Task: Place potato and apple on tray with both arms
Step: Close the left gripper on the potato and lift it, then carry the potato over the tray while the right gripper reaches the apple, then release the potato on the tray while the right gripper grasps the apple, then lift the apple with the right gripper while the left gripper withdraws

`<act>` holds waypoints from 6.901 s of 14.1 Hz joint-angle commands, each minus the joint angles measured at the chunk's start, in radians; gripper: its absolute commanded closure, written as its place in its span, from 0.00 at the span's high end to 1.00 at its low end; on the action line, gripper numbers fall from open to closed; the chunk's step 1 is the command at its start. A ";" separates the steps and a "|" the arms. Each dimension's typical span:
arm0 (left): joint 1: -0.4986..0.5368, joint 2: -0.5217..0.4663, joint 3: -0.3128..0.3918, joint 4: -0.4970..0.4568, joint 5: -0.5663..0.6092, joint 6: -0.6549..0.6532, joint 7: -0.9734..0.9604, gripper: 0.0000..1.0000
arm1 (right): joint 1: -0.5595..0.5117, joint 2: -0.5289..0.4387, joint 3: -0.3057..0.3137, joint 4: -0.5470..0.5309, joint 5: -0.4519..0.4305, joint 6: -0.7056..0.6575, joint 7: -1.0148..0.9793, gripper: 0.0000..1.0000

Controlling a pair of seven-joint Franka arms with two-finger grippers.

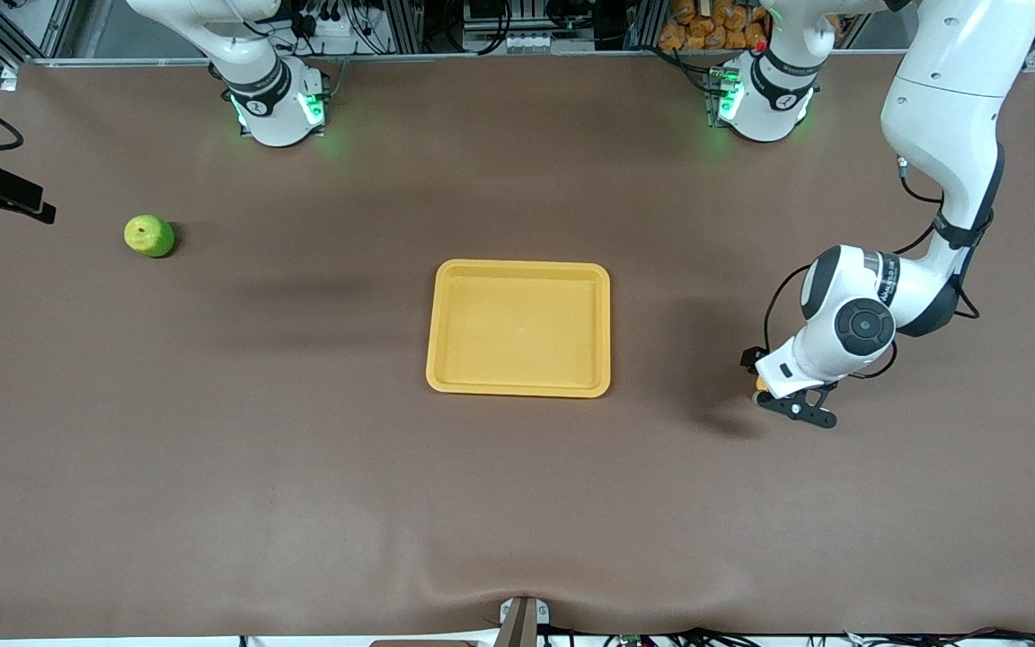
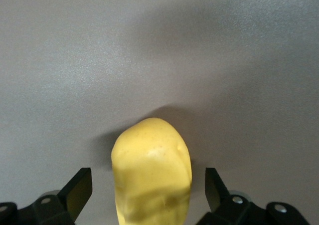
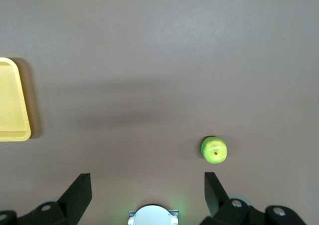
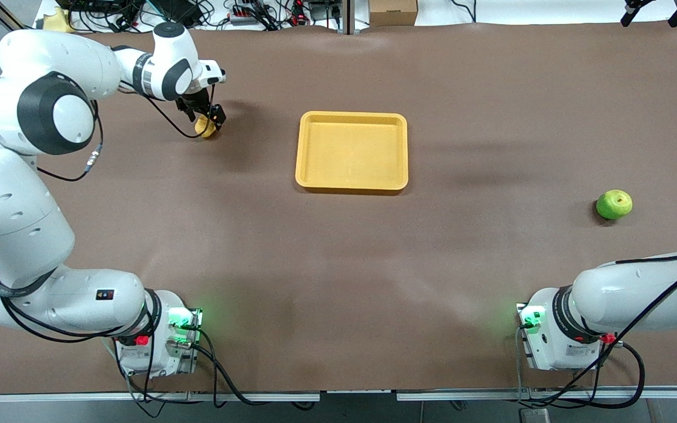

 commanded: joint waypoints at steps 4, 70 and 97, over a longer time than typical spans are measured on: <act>-0.007 -0.005 0.001 -0.007 0.027 0.010 -0.117 0.00 | -0.011 0.013 0.005 0.021 0.003 -0.018 -0.007 1.00; -0.527 -0.028 -0.002 0.379 0.095 -0.433 -0.946 1.00 | -0.480 0.162 -0.002 -1.057 -0.111 1.090 -0.353 0.43; -0.030 -0.634 0.090 0.231 -0.162 -0.847 -0.033 1.00 | 0.281 0.161 0.010 -0.675 0.224 0.642 0.430 0.00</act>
